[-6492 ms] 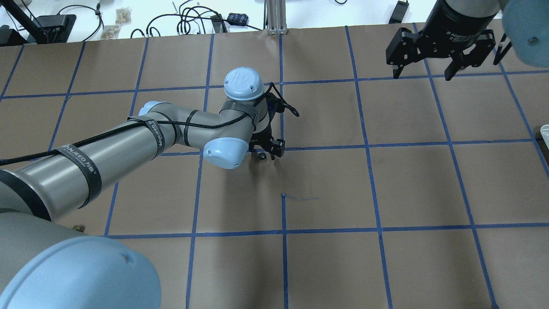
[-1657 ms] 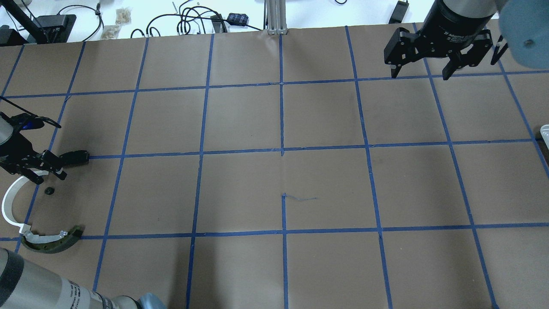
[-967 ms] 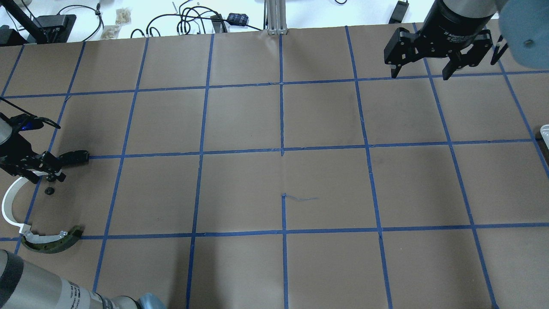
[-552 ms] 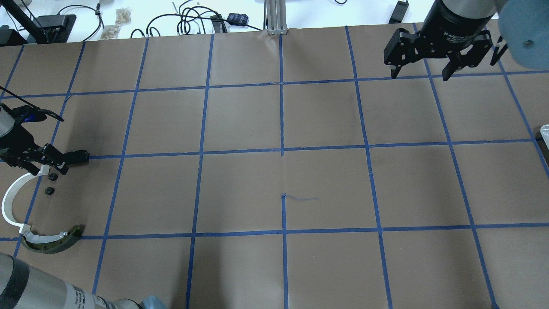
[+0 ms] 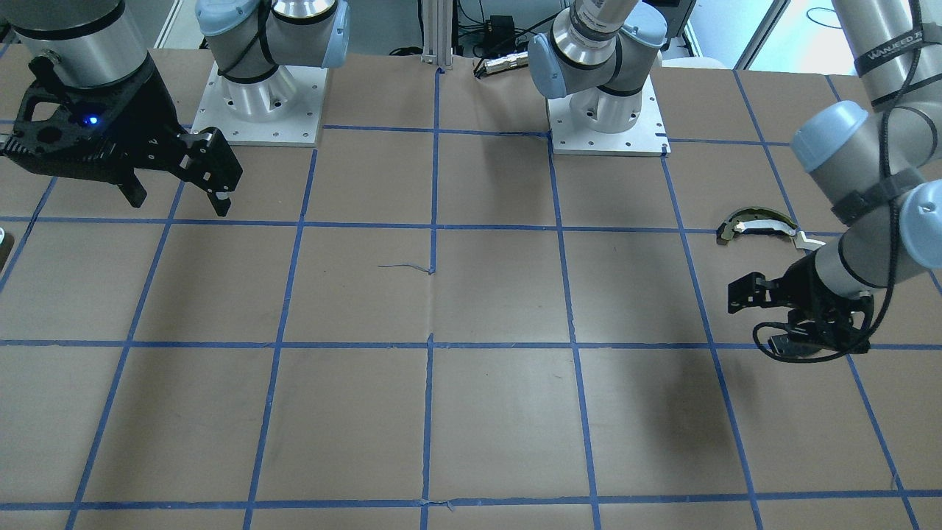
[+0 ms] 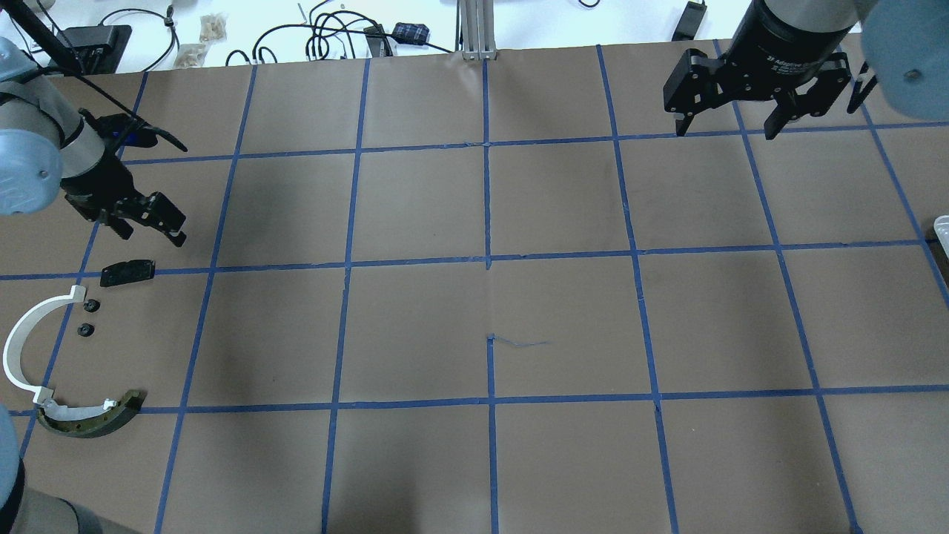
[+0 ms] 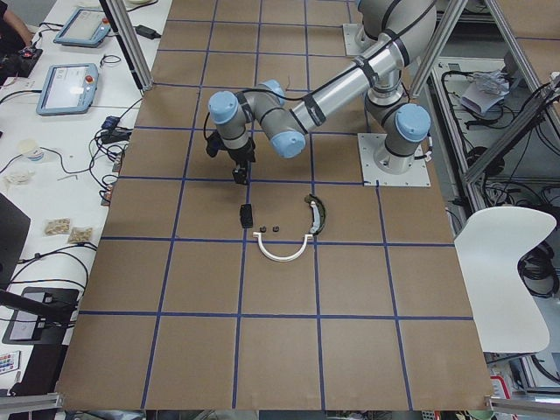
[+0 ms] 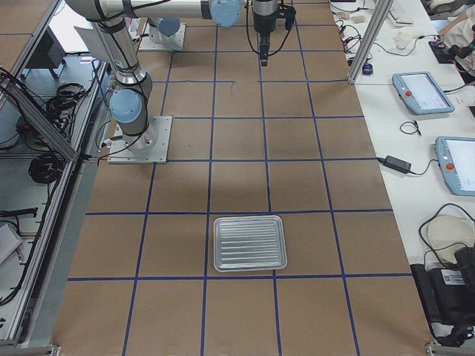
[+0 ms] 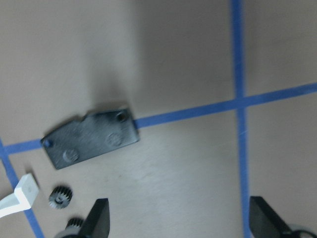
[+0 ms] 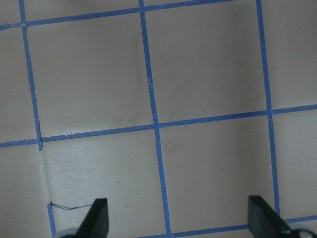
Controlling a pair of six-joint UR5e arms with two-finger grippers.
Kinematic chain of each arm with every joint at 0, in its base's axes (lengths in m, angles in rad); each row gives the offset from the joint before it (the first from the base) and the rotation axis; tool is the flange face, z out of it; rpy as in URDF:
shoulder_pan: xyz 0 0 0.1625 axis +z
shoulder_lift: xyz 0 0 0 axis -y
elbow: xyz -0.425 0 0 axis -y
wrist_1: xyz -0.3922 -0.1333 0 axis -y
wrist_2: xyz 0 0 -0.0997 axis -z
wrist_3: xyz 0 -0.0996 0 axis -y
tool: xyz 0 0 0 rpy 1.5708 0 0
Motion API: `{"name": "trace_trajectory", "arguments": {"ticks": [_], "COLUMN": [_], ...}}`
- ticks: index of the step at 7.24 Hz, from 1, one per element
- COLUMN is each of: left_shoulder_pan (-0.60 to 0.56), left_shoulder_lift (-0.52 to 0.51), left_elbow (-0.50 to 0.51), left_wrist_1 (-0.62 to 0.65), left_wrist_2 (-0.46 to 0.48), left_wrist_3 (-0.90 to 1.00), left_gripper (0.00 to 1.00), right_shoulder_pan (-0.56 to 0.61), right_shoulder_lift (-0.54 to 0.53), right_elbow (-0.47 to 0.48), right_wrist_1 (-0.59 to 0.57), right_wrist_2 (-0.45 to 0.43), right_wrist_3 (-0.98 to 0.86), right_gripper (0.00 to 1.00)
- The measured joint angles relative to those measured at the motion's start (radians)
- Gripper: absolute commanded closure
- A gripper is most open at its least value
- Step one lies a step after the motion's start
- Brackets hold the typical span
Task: Place bearing gear from tray to pile
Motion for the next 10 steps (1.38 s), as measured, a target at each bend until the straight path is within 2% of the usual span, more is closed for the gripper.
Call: {"name": "trace_trajectory", "arguments": {"ticks": [2, 4, 7, 10], "left_shoulder_pan": [-0.162, -0.264, -0.291, -0.302], "left_shoulder_lift": [0.081, 0.169, 0.254, 0.243], "left_elbow": [0.01, 0.036, 0.06, 0.069], "left_wrist_1": [-0.027, -0.114, -0.249, -0.27], "left_wrist_2": [-0.021, -0.061, -0.075, -0.075], "left_wrist_3": [-0.191, -0.316, -0.359, -0.445], "left_gripper": [0.0, 0.0, 0.0, 0.0], "right_shoulder_pan": [0.0, -0.001, -0.001, -0.001], "right_shoulder_lift": [0.0, 0.0, 0.0, 0.0], "right_elbow": [-0.001, -0.002, -0.003, -0.003], "right_wrist_1": [0.0, -0.001, -0.001, -0.001], "right_wrist_2": [0.0, 0.0, 0.0, 0.0], "right_wrist_3": [0.0, -0.001, 0.0, 0.0], "right_gripper": [0.0, 0.0, 0.0, 0.0]}}
